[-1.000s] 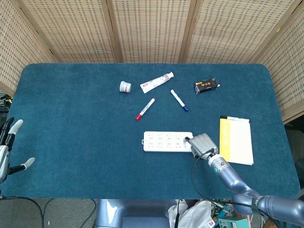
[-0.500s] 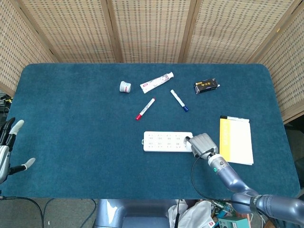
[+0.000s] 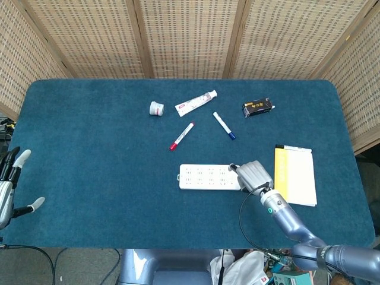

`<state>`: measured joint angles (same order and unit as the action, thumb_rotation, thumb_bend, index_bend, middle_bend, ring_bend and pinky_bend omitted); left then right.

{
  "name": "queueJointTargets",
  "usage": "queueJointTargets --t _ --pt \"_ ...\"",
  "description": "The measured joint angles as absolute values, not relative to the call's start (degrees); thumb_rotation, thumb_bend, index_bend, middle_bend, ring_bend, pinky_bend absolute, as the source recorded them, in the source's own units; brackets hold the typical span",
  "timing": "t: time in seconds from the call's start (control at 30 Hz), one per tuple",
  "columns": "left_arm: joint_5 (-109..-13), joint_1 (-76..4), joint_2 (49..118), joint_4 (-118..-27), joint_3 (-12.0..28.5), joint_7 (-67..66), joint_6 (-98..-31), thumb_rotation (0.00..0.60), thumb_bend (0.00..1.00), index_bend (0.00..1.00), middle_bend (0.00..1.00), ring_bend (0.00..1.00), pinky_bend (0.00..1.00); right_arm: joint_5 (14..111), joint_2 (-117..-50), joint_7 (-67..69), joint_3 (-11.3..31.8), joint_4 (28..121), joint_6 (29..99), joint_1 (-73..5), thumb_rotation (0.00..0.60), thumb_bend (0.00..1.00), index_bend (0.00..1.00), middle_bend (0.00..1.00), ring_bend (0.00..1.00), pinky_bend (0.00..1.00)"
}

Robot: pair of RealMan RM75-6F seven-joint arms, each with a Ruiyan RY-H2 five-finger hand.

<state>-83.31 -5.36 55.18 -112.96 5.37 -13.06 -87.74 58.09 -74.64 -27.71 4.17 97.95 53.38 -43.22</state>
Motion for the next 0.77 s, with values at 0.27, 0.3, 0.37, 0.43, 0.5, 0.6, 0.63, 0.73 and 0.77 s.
queueJointTargets --t 0.27,0.3,0.37,0.43,0.5,0.6,0.63,0.73,0.77 --pt "-83.5 -5.0 55.0 -112.2 5.1 -12.0 -88.0 0.6 0.0 0.0 0.0 0.0 0.0 69.3 -69.6 -18.9 4.7 101.4 62.6 -38.2 0.6 0.05 0.15 0.29 0.35 0.46" --pt "-83.5 -5.0 55.0 -112.1 5.0 -11.9 -88.0 0.6 0.0 0.0 0.0 0.0 0.0 71.5 -69.0 -16.6 4.3 101.4 64.4 -36.9 0.6 0.0 0.08 0.16 0.19 0.34" --pt "-83.5 -4.9 55.0 -111.5 5.0 -11.9 -88.0 0.6 0.0 0.0 0.0 0.0 0.0 74.0 -67.9 -13.0 3.6 101.2 66.5 -34.8 0.6 0.0 0.01 0.02 0.02 0.16" --pt "-83.5 -4.9 55.2 -110.8 4.9 -11.8 -87.8 0.6 0.0 0.0 0.0 0.0 0.0 76.1 -67.0 -8.8 2.6 100.8 68.2 -32.6 0.6 0.0 0.0 0.0 0.0 0.09" --pt "-83.0 -5.0 55.2 -110.2 4.9 -11.2 -87.5 0.6 0.0 0.0 0.0 0.0 0.0 78.4 -66.6 -6.1 1.6 99.5 70.8 -30.0 0.6 0.0 0.0 0.0 0.0 0.05" --pt "-82.8 -5.0 55.2 -110.2 4.9 -11.0 -87.4 0.6 0.0 0.0 0.0 0.0 0.0 81.9 -66.5 -4.6 0.1 96.7 77.4 -25.7 0.6 0.0 0.0 0.0 0.0 0.01" --pt "-83.0 -5.0 55.2 -110.4 4.9 -11.0 -87.4 0.6 0.0 0.0 0.0 0.0 0.0 83.0 -66.6 -4.4 -0.3 95.6 79.5 -24.3 0.6 0.0 0.0 0.0 0.0 0.0" --pt "-83.7 -4.8 55.2 -110.6 4.4 -11.2 -87.6 0.6 0.0 0.0 0.0 0.0 0.0 85.6 -67.6 -4.6 -1.3 90.8 85.4 -20.0 0.6 0.0 0.0 0.0 0.0 0.0" --pt "-84.1 -4.7 55.2 -110.6 4.2 -11.3 -87.6 0.6 0.0 0.0 0.0 0.0 0.0 86.0 -68.1 -5.0 -1.5 89.4 86.7 -18.8 0.6 0.0 0.0 0.0 0.0 0.0"
